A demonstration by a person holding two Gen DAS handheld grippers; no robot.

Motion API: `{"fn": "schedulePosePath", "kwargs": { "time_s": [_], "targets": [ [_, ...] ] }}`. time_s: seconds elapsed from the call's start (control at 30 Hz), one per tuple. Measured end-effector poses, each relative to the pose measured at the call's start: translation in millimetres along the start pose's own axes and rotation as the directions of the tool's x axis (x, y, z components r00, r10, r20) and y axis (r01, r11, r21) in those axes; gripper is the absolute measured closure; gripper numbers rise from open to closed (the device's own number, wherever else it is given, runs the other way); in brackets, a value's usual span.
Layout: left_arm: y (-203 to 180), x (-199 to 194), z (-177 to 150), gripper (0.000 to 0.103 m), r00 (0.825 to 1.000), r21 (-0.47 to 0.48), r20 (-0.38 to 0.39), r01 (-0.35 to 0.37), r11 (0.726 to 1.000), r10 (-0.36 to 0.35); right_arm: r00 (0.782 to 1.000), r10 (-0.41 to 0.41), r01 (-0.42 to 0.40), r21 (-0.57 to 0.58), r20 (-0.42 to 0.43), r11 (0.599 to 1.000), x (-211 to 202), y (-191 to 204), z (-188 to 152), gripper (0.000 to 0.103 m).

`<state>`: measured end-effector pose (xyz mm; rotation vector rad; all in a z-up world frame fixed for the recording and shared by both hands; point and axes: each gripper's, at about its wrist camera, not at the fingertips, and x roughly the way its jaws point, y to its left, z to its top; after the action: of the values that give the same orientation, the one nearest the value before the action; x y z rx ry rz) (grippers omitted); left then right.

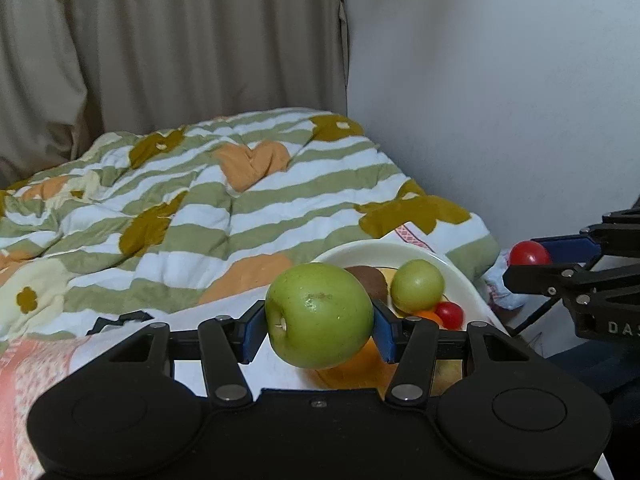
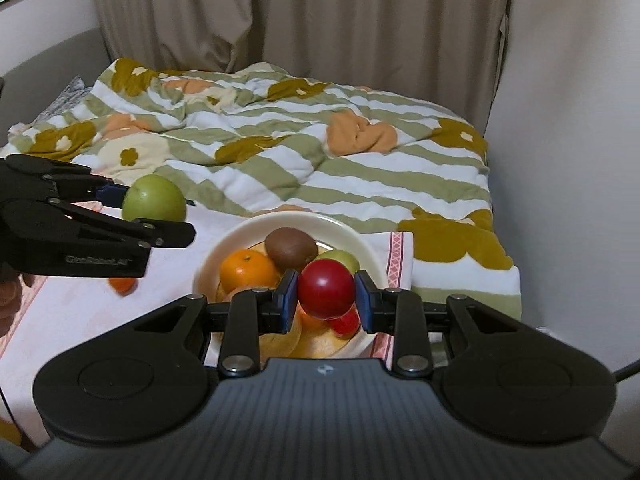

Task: Organize fruits
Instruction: 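Carry the green apple and small red tomato over the white bowl, then release the green apple into the bowl with the left tool while the right tool releases the tomato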

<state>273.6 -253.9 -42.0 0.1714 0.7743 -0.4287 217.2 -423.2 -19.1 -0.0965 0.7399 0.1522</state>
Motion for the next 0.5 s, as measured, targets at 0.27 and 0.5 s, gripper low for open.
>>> {"fn": "schedulePosePath", "kwargs": {
  "time_s": [0.27, 0.5],
  "targets": [
    [6.7, 62.4, 14.5, 0.045, 0.996, 0.017, -0.087, 0.012, 1.0, -0.01, 0.999, 0.024, -0.022, 0.041, -0.044, 0.999, 46.7, -11.5, 8.1, 0.057],
    [7.1, 86.5, 14.4, 0.045, 0.99, 0.024, -0.141, 0.02, 0.999, -0.017, 0.997, 0.037, -0.032, 0.067, -0.068, 0.997, 68.0, -19.8, 8.7, 0.057]
  ]
}}
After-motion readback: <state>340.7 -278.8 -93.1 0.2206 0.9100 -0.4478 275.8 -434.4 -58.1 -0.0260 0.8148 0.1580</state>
